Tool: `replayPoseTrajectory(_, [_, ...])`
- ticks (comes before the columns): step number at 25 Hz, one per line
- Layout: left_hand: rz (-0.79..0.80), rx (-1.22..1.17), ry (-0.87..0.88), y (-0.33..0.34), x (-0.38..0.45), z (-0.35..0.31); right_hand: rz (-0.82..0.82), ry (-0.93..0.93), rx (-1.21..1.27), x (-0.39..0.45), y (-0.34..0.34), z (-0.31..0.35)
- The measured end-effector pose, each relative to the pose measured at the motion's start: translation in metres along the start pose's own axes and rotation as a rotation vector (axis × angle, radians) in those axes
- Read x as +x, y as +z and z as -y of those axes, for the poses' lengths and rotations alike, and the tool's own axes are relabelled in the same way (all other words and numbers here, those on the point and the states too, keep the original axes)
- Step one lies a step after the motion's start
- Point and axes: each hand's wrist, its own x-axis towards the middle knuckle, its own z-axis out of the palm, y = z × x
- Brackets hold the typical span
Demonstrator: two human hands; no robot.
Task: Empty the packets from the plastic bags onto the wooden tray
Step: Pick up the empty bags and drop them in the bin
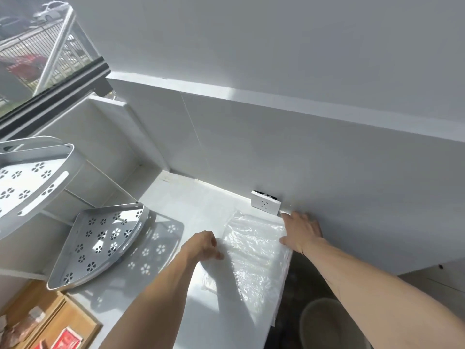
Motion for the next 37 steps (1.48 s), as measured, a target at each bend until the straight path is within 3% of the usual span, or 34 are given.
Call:
replayPoseTrajectory(4, [0.002, -0.127, -0.024, 0.005, 0.003, 0.000, -0.005, 0.048, 0.044, 0.003, 0.009, 0.003])
replayPoseTrajectory(10, [-0.081, -0.193, -0.020, 0.009, -0.010, -0.001, -0.047, 0.042, -0.084, 0.000, 0.005, -0.004])
replayPoseTrajectory(17, [-0.081, -0.265, 0.029, 0.007, -0.035, -0.008, -0.045, 0.072, 0.064, -0.041, -0.004, -0.025])
replayPoseTrajectory(29, [-0.047, -0.458, 0.225, 0.047, -0.076, -0.040, -0.108, 0.294, 0.080, -0.146, 0.011, -0.078])
replayPoseTrajectory(37, [-0.018, -0.357, 0.411, 0.096, -0.090, -0.106, -0.131, 0.479, 0.118, -0.222, 0.038, -0.130])
